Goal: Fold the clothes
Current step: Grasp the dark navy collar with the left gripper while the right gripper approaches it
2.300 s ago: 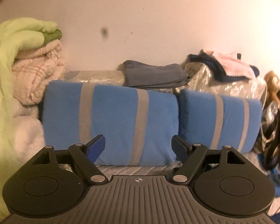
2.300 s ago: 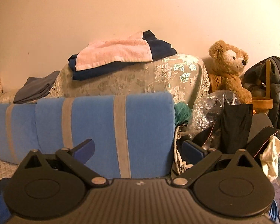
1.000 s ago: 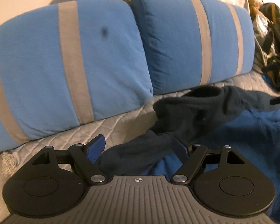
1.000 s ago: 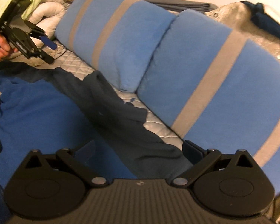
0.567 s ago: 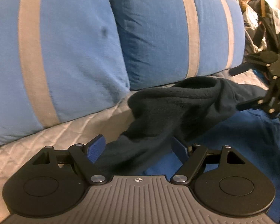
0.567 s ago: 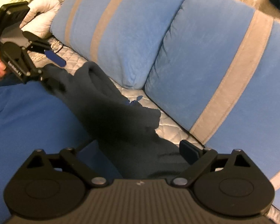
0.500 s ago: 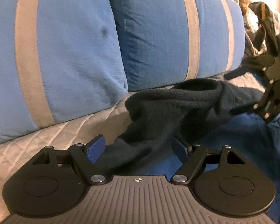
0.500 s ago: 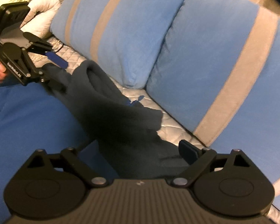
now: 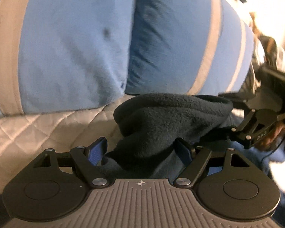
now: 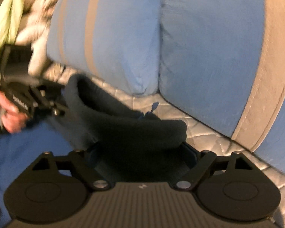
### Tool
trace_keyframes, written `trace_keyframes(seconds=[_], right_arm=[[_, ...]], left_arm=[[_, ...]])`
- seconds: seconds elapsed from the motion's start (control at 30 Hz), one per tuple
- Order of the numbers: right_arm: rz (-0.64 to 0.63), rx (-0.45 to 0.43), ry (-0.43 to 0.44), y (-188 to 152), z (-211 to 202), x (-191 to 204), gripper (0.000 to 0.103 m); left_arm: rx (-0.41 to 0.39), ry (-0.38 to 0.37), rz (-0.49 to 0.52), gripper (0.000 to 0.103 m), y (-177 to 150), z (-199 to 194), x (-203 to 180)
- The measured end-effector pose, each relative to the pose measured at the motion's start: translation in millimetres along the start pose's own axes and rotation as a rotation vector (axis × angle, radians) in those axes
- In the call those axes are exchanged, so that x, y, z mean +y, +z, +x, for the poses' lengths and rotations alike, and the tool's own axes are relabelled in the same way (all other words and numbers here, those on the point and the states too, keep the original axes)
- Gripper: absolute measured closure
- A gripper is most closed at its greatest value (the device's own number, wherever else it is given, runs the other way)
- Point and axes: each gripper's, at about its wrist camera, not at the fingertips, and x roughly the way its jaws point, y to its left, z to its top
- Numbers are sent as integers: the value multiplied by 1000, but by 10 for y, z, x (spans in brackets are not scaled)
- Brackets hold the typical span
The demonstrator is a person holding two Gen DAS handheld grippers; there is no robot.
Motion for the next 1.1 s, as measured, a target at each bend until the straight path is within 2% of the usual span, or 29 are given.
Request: trace_keyframes(seconds=[0.17,0.37,0.43,0.47,0.5,0.57,0.6,0.63,0.73,0.77,0.83,0.9,1.0,1.1], right_arm=[[216,14,68,89,88,-361,20],[424,8,134,100,175,-644,21],[466,-9,136,95,202,-663,26],[475,-21,129,93,199,-654,34],[484,-33,121,91,197,-645,40],[469,-54,98,101,180,-597,57],[439,-64,87,114,140,-543,60],[412,-77,81,127,86,-486,67],[309,-141,29,206,-105,-276,76],[259,-169,1,232,-180,-180,78],[173,-224,-67,278,-284,-18,80],[79,-266,-159,303,-352,149,80],[-36,-248,-265,248,-271,337,81],[-84,-192,-325,181,-60,446,82]], left_arm=[[21,-111,-231,26,68,121,365],[32,-171,-437,28,140,275,639],[35,-168,-479,43,171,294,661],[27,-154,-478,62,186,274,646],[18,-139,-472,74,200,251,627],[-8,-110,-395,77,248,159,479],[-22,-96,-354,79,272,110,400],[-36,-81,-312,80,297,62,321],[-98,-15,-164,82,375,-78,42],[-123,12,-109,83,402,-124,-60],[-166,131,95,83,399,-150,-373],[-179,232,233,83,341,-63,-552],[-195,380,430,83,248,82,-801],[-165,458,521,83,118,320,-839]])
